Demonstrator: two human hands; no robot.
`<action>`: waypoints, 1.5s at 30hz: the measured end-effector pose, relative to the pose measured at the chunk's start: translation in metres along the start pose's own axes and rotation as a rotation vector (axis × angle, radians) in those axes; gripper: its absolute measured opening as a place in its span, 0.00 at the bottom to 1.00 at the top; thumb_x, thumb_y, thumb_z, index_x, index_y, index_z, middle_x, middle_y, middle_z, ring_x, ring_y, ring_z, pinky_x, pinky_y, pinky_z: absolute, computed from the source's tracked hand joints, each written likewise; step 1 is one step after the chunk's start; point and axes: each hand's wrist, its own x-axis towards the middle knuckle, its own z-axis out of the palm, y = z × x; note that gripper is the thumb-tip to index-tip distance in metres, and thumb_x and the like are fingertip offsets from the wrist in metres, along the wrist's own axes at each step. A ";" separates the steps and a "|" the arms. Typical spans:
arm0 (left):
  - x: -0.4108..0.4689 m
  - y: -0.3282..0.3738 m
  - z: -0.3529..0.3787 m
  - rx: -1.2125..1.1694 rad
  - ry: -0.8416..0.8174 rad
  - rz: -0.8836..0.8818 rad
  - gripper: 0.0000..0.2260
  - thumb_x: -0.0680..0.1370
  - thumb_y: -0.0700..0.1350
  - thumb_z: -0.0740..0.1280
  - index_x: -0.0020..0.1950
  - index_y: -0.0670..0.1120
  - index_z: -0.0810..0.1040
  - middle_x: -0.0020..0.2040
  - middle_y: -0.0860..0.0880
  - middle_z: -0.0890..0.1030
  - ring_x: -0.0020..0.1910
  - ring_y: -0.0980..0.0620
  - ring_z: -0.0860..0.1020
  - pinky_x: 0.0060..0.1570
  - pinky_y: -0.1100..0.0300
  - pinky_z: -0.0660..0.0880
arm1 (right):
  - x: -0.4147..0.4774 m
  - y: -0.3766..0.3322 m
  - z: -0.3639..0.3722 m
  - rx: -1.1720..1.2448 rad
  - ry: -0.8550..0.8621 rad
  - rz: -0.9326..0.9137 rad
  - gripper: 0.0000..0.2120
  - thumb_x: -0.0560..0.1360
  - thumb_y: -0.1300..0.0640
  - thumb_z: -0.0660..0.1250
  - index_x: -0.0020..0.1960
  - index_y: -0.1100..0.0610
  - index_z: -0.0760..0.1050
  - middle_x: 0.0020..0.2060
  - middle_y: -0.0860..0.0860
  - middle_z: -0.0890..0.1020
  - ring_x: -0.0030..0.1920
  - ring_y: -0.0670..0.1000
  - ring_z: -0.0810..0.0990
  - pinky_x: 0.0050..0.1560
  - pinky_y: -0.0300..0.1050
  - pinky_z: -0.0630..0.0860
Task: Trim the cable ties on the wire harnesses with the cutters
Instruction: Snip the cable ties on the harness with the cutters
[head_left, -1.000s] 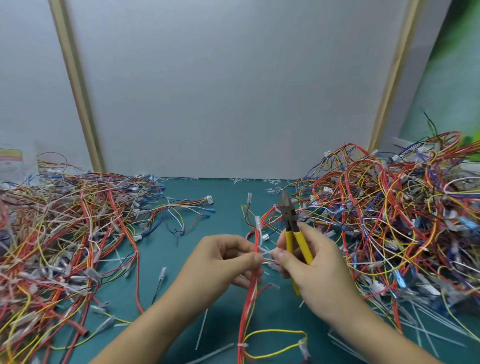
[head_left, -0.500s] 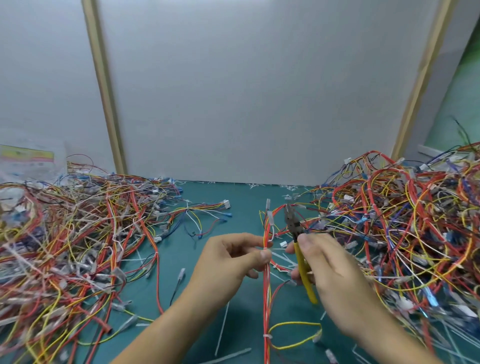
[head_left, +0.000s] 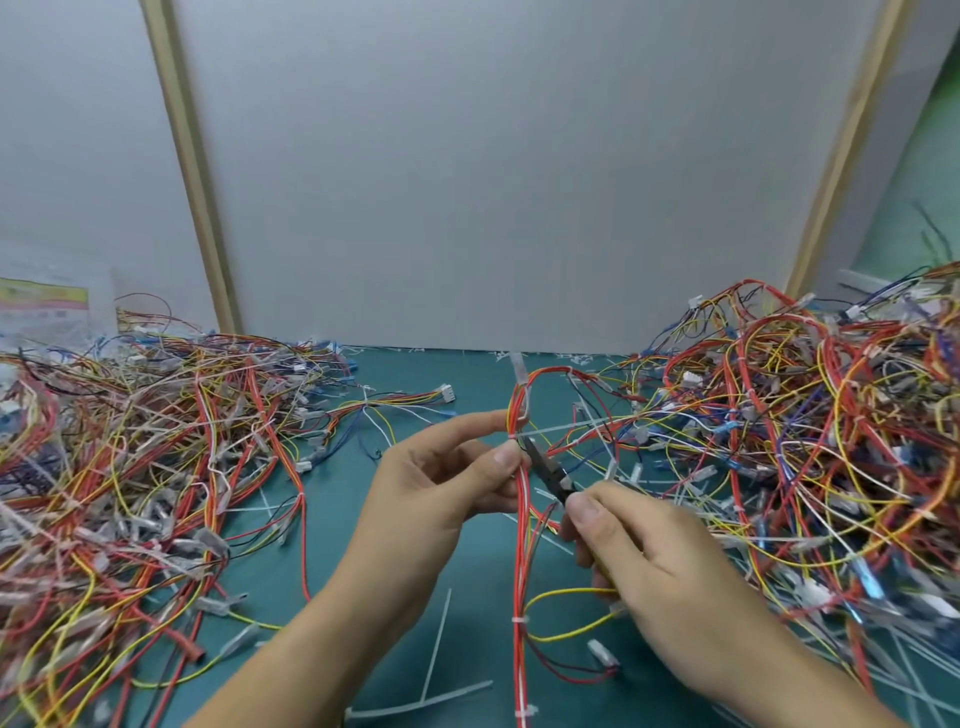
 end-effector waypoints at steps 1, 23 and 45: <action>0.000 0.000 0.000 -0.004 -0.009 -0.004 0.11 0.70 0.42 0.73 0.52 0.45 0.86 0.39 0.41 0.81 0.36 0.51 0.80 0.39 0.63 0.78 | 0.000 0.000 0.000 0.016 -0.006 0.012 0.25 0.76 0.34 0.54 0.41 0.54 0.76 0.36 0.54 0.79 0.37 0.56 0.78 0.42 0.60 0.76; 0.003 -0.006 -0.003 -0.330 -0.258 -0.210 0.11 0.75 0.42 0.69 0.57 0.49 0.82 0.35 0.47 0.80 0.30 0.55 0.79 0.32 0.63 0.77 | -0.003 -0.010 -0.003 0.215 -0.073 0.109 0.23 0.76 0.37 0.57 0.41 0.52 0.81 0.35 0.56 0.81 0.35 0.57 0.82 0.33 0.47 0.79; 0.004 -0.008 -0.002 -0.321 -0.259 -0.210 0.13 0.72 0.42 0.70 0.56 0.50 0.83 0.35 0.47 0.81 0.31 0.55 0.80 0.31 0.63 0.78 | -0.004 -0.012 -0.004 0.228 -0.065 0.161 0.23 0.75 0.36 0.57 0.40 0.53 0.81 0.33 0.55 0.80 0.30 0.50 0.79 0.31 0.40 0.76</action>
